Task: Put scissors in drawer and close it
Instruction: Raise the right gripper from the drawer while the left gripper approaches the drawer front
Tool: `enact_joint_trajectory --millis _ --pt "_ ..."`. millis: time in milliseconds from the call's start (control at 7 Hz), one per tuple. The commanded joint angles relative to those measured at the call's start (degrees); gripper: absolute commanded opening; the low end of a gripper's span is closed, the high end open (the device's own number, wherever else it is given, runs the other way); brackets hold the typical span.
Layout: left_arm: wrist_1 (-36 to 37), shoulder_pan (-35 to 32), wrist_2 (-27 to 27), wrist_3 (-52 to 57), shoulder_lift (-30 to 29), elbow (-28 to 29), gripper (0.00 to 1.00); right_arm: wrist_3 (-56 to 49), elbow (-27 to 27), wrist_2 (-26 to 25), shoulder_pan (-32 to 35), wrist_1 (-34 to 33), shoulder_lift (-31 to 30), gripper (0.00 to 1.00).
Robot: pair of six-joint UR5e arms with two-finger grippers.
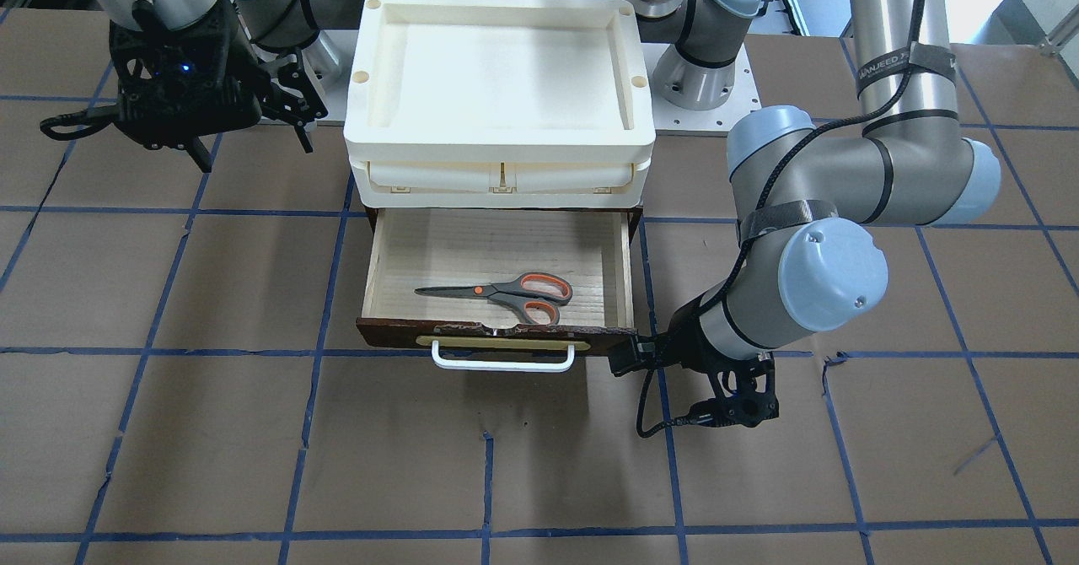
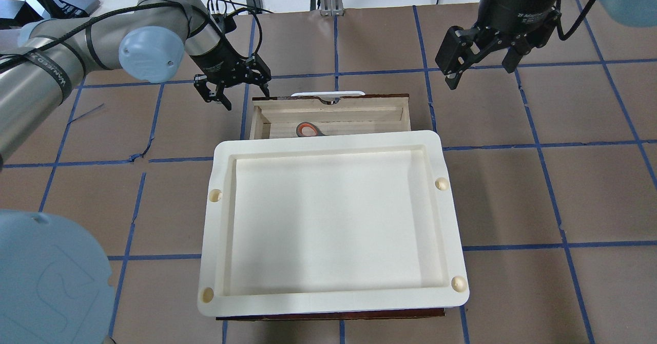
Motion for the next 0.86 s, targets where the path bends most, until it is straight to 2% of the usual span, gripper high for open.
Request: enact_joint_trajectory --millis 0,286,714 --pt "-1.4 -0.1 -0.3 -0.1 0.3 0.0 1.0 2.6 1.3 0.3 -4.2 0.0 -0.3 1.0" --pt "-2.2 -0.2 -0.3 -2.1 1.1 0.0 1.0 7.7 0.7 0.3 -3.2 -0.7 -0.5 1.0" --pt "-5.4 -0.4 -0.3 -2.2 2.6 -0.3 1.0 8.0 0.8 0.5 -2.0 -0.8 -0.5 1.0"
